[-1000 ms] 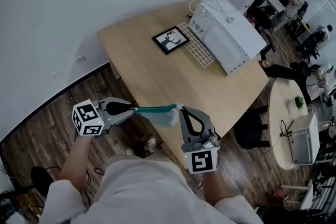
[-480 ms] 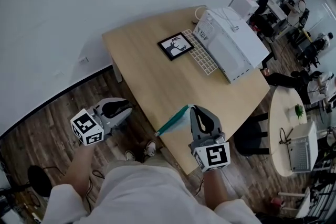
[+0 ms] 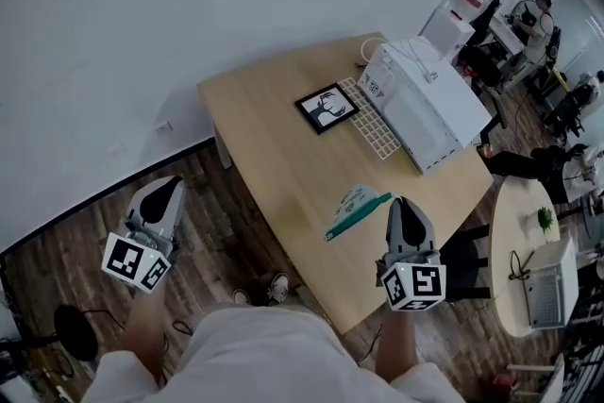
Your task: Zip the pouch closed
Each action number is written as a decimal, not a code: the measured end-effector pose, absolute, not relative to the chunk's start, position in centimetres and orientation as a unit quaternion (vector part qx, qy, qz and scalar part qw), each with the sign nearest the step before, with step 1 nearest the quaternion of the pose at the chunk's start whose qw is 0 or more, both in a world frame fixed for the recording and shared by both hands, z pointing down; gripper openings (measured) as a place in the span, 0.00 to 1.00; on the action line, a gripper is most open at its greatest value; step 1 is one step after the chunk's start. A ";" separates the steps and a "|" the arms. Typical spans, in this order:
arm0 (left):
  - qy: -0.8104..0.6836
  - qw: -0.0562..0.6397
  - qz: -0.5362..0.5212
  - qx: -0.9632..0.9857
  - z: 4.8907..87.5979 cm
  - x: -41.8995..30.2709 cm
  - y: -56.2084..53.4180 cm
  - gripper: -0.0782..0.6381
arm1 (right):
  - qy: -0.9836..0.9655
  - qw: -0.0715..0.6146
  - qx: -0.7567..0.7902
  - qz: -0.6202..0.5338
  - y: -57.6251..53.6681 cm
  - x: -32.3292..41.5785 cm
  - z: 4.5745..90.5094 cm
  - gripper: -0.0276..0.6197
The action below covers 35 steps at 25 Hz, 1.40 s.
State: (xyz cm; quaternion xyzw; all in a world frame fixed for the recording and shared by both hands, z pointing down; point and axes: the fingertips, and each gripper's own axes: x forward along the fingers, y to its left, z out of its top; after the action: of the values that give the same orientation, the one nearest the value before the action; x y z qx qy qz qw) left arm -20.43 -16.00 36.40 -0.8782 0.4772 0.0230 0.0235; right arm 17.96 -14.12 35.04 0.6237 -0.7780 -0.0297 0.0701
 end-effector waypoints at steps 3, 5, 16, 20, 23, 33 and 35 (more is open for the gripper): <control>0.514 0.038 0.037 -0.856 35.0 -23.0 -15.2 0.13 | -0.766 0.059 0.639 -0.035 -14.5 19.4 34.3 0.06; 0.531 0.048 0.039 -0.845 34.4 -24.2 -14.6 0.13 | -0.760 0.060 0.646 -0.036 -14.7 20.1 34.4 0.06; 0.573 0.061 0.042 -0.816 33.5 -27.6 -13.5 0.13 | -0.732 0.061 0.678 -0.024 -15.4 22.2 34.8 0.06; 0.577 0.057 0.048 -0.813 33.7 -27.8 -13.9 0.13 | -0.733 0.063 0.676 -0.030 -16.1 22.0 34.3 0.06; 0.576 0.061 0.050 -0.814 33.6 -27.7 -14.0 0.13 | -0.736 0.061 0.674 -0.032 -16.7 21.5 34.1 0.06; 0.578 0.065 0.056 -0.811 33.0 -27.8 -14.5 0.13 | -0.751 0.064 0.656 -0.034 -18.4 19.4 34.2 0.06; 0.578 0.067 0.057 -0.811 32.8 -27.6 -14.5 0.13 | -0.755 0.069 0.652 -0.037 -18.5 18.9 34.2 0.06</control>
State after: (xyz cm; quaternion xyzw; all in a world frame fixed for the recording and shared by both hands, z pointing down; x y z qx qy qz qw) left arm -27.65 -14.48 32.83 -0.8115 0.5777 0.0573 0.0667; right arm 18.94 -18.48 34.19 0.6515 -0.7546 -0.0373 0.0686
